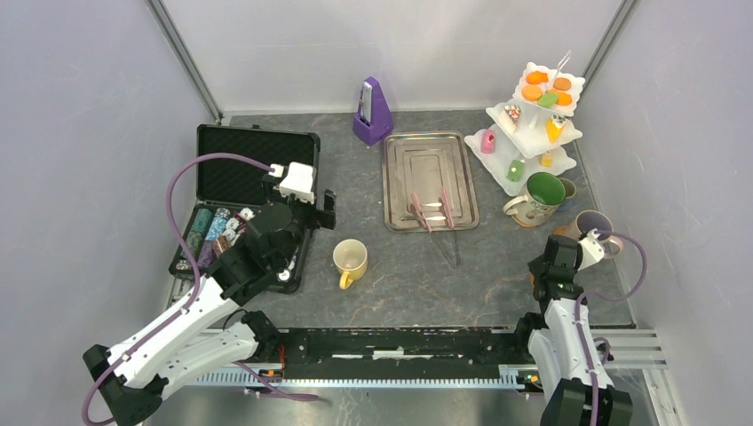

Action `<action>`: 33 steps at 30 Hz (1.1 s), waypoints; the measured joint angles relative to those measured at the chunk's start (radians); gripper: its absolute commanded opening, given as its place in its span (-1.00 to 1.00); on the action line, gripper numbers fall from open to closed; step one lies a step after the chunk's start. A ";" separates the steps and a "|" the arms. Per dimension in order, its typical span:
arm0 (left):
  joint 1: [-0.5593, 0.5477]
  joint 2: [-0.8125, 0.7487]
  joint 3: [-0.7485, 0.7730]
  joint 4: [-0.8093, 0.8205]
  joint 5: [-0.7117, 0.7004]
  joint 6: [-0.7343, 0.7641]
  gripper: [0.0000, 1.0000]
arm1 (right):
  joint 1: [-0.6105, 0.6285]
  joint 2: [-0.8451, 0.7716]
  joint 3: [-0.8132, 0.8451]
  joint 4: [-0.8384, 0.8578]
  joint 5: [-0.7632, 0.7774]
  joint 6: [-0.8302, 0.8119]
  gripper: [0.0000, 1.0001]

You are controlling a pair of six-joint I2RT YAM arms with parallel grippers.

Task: Serve the afternoon tea

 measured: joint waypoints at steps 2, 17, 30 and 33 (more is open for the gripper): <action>0.000 0.000 0.000 0.000 0.000 0.000 0.98 | 0.016 0.004 -0.017 0.055 -0.032 0.021 -0.41; 0.000 -0.030 0.000 0.002 0.000 0.000 0.99 | 0.153 0.103 -0.019 0.206 -0.177 0.080 -0.38; 0.000 -0.047 0.000 0.001 0.001 0.000 0.99 | 0.186 -0.036 0.029 0.109 -0.233 -0.097 0.68; 0.000 -0.056 0.000 0.001 0.001 0.000 0.99 | 0.203 -0.101 0.101 0.080 -0.262 -0.209 0.78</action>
